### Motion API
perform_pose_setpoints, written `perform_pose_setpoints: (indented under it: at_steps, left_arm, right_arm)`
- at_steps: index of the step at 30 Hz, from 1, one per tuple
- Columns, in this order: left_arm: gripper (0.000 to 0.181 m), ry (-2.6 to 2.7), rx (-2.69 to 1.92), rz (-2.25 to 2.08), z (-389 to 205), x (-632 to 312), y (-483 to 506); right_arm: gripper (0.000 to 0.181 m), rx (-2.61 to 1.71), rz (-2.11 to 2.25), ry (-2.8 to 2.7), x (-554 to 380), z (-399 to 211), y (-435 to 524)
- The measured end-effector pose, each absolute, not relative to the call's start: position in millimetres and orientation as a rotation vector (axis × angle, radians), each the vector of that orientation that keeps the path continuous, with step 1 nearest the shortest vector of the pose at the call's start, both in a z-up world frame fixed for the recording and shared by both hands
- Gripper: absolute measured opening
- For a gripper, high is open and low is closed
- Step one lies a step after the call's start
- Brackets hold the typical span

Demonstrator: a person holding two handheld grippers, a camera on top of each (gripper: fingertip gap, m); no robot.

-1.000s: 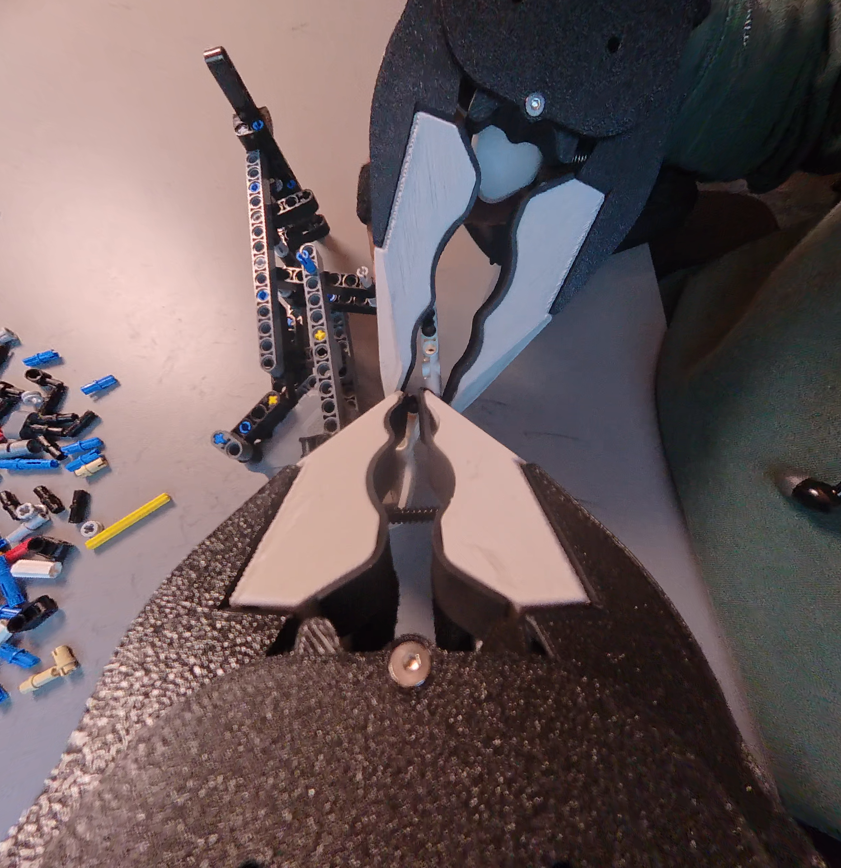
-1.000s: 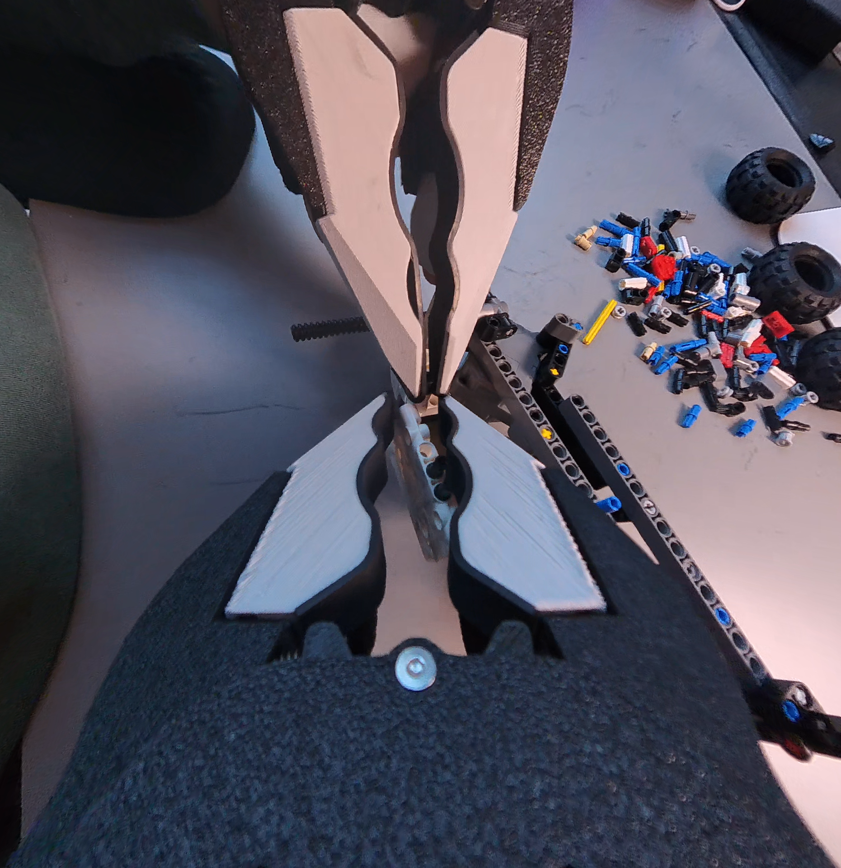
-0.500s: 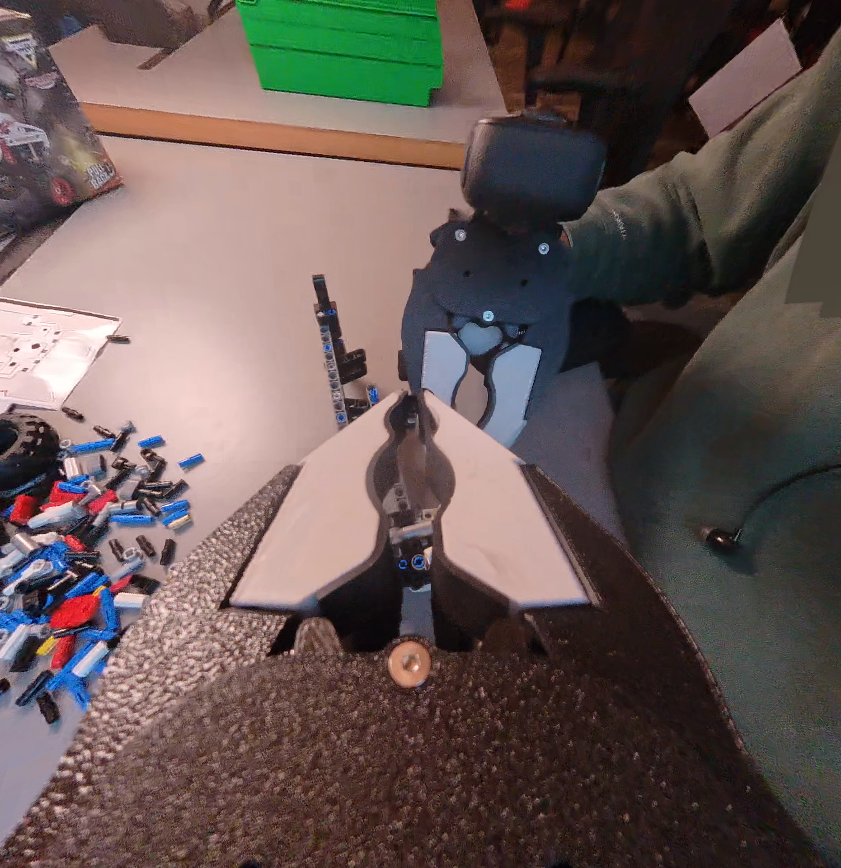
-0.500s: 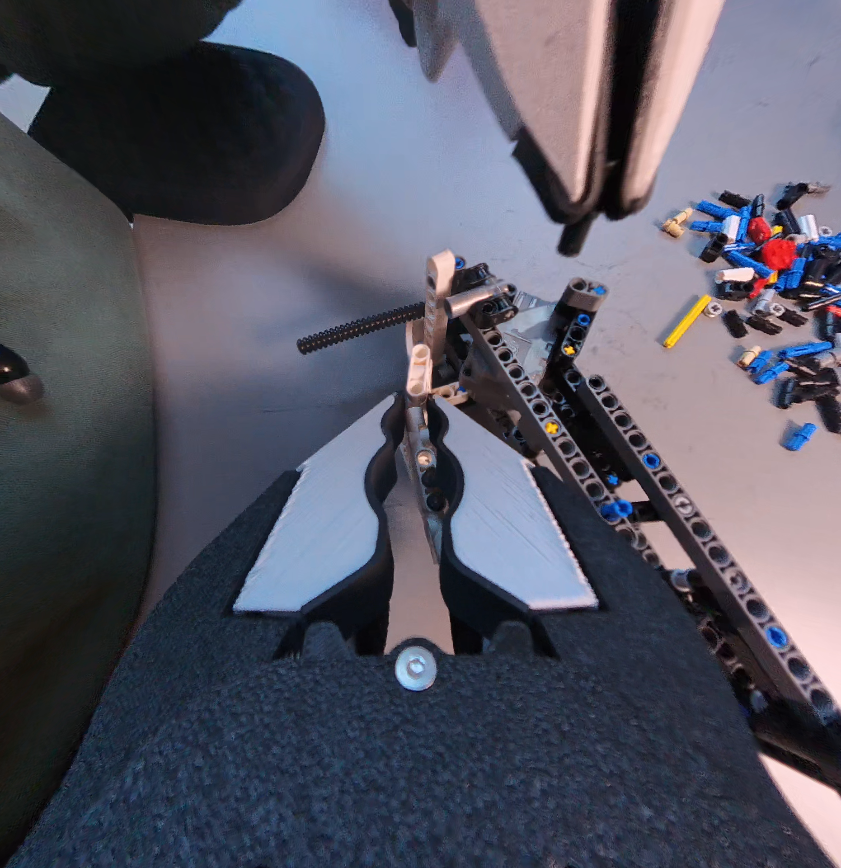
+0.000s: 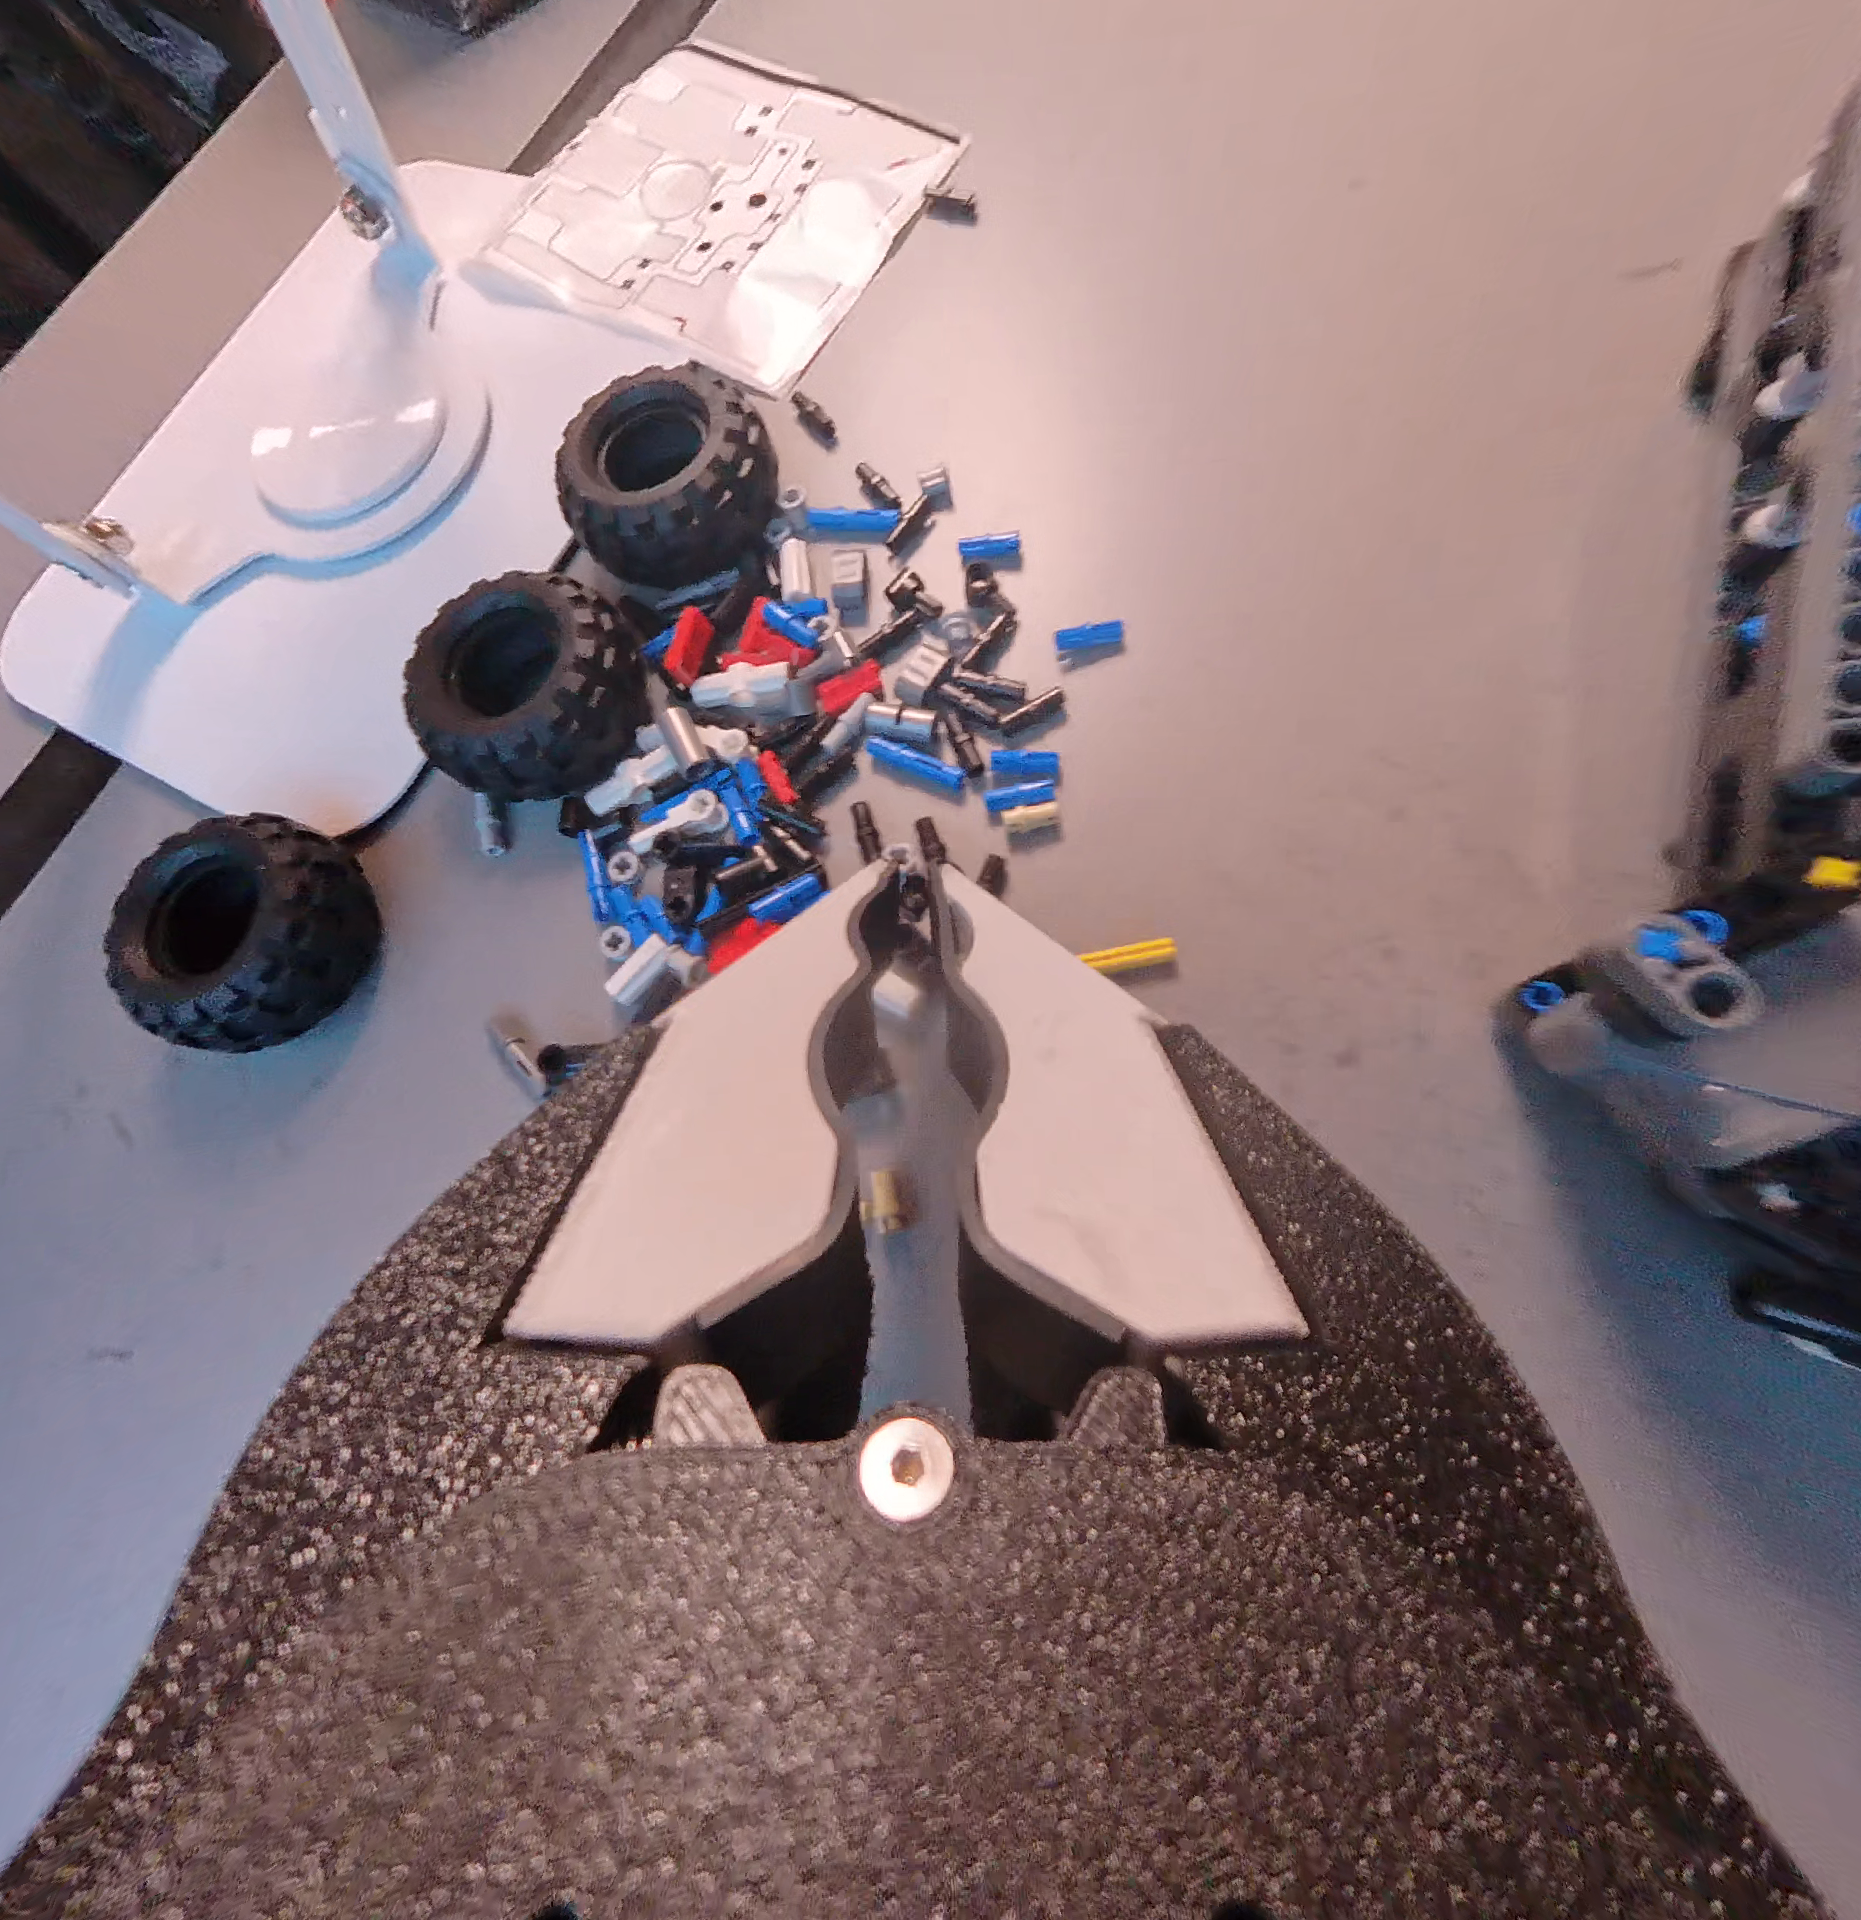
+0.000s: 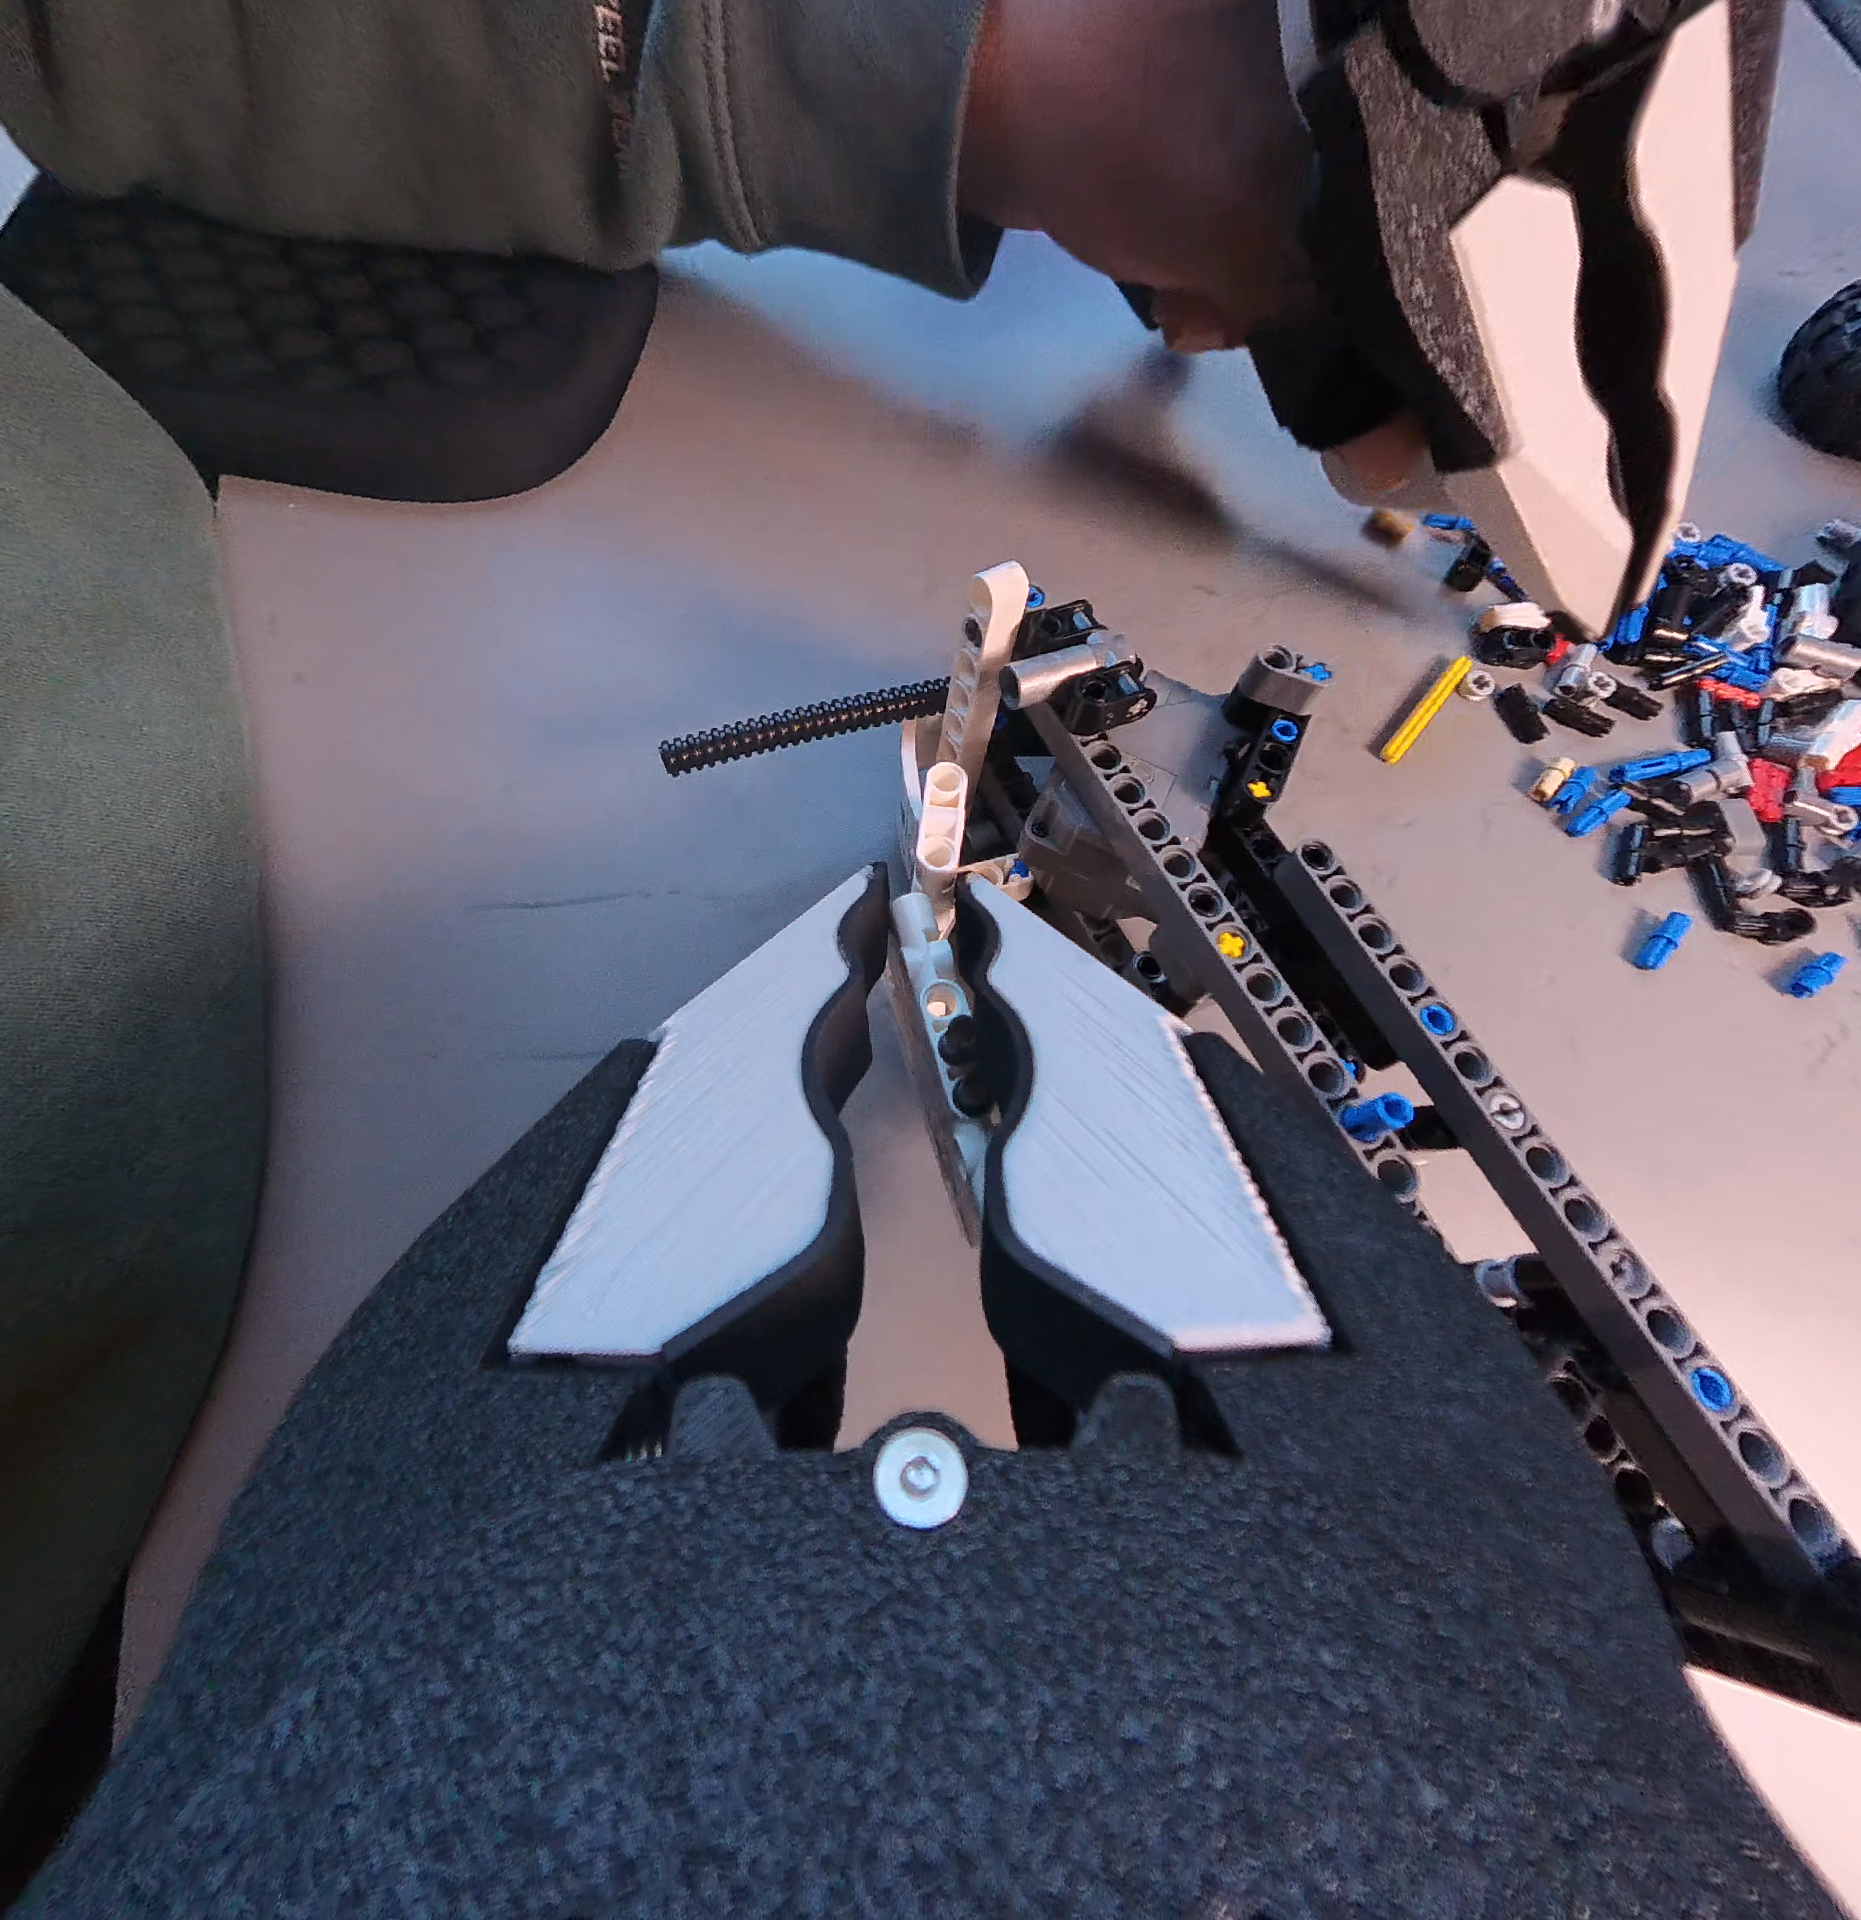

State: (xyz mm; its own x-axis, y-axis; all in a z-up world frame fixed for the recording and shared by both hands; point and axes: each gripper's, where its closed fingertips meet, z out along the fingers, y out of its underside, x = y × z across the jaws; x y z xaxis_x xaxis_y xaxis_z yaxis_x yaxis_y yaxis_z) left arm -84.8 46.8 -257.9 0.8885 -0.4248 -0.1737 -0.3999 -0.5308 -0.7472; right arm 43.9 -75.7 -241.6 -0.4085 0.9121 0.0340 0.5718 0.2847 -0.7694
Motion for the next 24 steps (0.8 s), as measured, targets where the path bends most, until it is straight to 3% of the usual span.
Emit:
perform_pose_setpoints:
  at_steps: [4, 8, 14, 24]
  left_arm:
    - [0.036, 0.546, -2.167, -0.051, -255.6, -90.1, 55.4]
    - [0.043, 0.484, -2.054, -0.24, -218.3, -78.6, 40.6]
    - [0.033, 0.773, -1.861, -0.578, -173.2, 0.5, -28.6]
    - [0.03, 1.185, -1.993, -0.428, -216.6, 76.5, -61.9]
  right_arm:
    - [0.012, -1.298, 0.953, -2.061, 43.0, -240.7, -73.7]
    - [0.013, -1.268, 0.963, -2.051, 44.3, -238.8, -71.8]
    - [0.02, -1.247, 1.033, -2.054, 51.1, -228.3, -71.7]
    - [0.014, -1.196, 0.965, -2.153, 72.9, -214.7, -54.5]
